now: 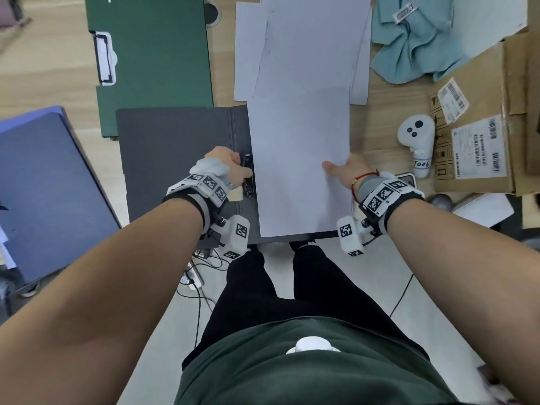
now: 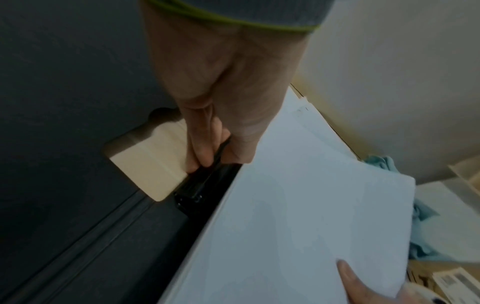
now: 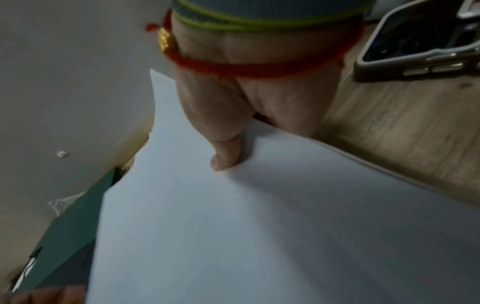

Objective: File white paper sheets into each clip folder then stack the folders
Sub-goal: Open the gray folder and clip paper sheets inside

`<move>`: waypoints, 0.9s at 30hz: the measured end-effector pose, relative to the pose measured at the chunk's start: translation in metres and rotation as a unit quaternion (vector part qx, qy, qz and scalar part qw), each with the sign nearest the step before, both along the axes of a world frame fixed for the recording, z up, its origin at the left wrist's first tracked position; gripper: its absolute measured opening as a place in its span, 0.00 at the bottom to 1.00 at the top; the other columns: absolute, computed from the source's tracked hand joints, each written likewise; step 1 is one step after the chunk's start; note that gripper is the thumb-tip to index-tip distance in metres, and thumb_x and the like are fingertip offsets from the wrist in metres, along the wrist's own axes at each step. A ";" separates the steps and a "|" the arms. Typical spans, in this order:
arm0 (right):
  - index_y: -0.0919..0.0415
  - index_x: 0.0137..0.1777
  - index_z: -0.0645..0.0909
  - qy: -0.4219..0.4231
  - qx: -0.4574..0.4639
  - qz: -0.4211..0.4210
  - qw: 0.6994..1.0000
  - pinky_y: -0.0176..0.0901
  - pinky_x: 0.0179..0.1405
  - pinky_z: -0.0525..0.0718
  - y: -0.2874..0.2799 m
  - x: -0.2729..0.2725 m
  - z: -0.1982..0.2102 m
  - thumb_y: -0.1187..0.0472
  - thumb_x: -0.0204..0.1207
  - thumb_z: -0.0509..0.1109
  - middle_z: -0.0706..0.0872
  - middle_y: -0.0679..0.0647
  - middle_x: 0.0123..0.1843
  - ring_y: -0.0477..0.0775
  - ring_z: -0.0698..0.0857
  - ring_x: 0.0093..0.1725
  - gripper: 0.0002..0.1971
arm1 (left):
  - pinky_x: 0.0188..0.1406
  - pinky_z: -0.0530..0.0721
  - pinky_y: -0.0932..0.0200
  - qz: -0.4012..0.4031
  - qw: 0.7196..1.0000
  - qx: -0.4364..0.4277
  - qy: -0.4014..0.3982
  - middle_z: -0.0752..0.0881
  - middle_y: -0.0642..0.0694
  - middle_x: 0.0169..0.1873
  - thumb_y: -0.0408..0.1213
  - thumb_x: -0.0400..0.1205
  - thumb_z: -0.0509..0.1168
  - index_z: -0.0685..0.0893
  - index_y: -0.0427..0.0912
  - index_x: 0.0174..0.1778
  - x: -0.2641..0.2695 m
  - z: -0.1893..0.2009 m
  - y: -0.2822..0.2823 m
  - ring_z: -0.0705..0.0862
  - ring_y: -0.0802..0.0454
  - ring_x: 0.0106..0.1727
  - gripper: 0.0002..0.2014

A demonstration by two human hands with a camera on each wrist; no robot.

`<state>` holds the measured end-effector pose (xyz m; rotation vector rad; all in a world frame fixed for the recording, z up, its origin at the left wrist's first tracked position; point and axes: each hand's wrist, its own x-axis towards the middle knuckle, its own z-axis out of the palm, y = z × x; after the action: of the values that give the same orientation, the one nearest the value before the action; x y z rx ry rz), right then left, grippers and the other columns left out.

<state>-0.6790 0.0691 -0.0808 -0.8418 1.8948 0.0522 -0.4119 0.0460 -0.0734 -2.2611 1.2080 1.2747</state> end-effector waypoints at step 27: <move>0.67 0.69 0.72 -0.031 0.016 0.000 0.999 0.48 0.57 0.76 0.007 0.010 -0.025 0.40 0.67 0.78 0.77 0.54 0.57 0.55 0.77 0.56 0.39 | 0.52 0.90 0.51 0.064 0.996 -0.020 0.058 0.92 0.53 0.39 0.51 0.58 0.77 0.81 0.58 0.35 0.006 -0.003 0.003 0.92 0.51 0.42 0.14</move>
<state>-0.6693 0.0765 -0.1058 -0.8136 1.8315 0.0568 -0.4060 0.0487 -0.0763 -2.3556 1.1529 1.4604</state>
